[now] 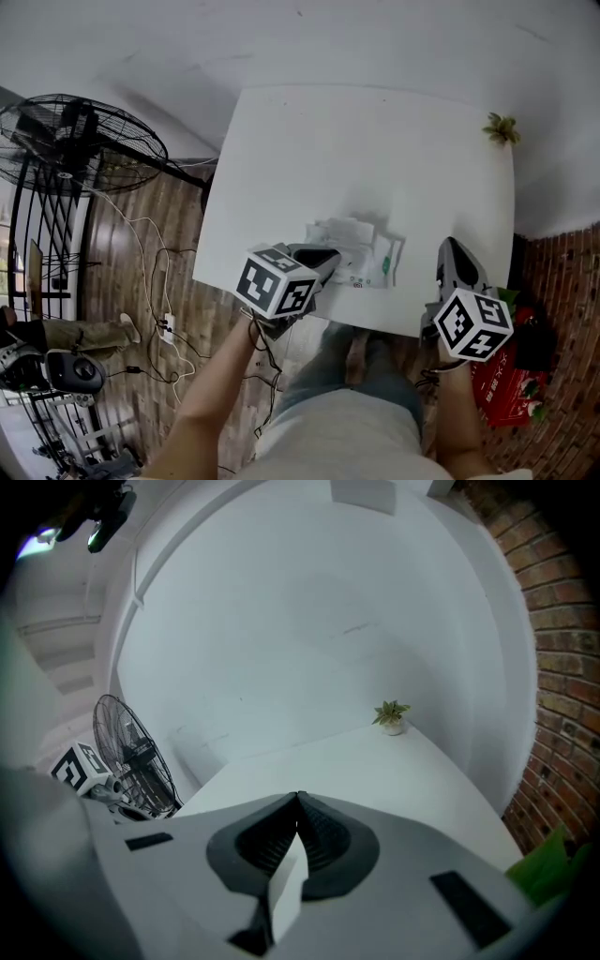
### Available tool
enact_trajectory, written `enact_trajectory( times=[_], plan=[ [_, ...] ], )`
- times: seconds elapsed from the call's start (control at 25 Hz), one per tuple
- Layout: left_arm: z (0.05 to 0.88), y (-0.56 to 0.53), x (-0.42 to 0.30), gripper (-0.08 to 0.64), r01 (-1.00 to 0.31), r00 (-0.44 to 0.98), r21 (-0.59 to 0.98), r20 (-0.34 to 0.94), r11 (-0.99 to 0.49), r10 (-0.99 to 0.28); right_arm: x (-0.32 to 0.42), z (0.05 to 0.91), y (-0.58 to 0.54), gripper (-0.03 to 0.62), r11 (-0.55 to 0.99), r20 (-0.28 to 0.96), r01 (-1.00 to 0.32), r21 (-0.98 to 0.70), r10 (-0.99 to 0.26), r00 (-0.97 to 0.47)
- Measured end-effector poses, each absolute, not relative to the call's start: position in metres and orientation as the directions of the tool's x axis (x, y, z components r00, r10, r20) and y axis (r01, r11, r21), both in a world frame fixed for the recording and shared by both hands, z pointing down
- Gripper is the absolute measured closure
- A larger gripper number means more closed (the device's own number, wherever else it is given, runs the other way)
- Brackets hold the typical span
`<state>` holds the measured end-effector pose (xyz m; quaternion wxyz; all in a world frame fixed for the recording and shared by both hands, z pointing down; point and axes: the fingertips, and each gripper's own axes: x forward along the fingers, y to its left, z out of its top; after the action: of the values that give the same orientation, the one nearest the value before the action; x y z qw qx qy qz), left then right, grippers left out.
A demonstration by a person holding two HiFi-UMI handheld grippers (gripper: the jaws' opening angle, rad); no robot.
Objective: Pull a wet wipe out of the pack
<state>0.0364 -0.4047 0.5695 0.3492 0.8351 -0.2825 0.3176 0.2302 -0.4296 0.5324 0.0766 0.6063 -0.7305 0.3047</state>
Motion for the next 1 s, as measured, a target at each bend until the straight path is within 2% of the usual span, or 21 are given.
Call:
enact_trajectory(
  times=[1.0],
  plan=[
    [0.523, -0.413, 0.032, 0.546, -0.699, 0.667, 0.378, 0.649, -0.606, -0.364, 0.218, 0.498, -0.432, 0.591, 0.141, 0.432, -0.937, -0.32, -0.858, -0.277]
  ],
)
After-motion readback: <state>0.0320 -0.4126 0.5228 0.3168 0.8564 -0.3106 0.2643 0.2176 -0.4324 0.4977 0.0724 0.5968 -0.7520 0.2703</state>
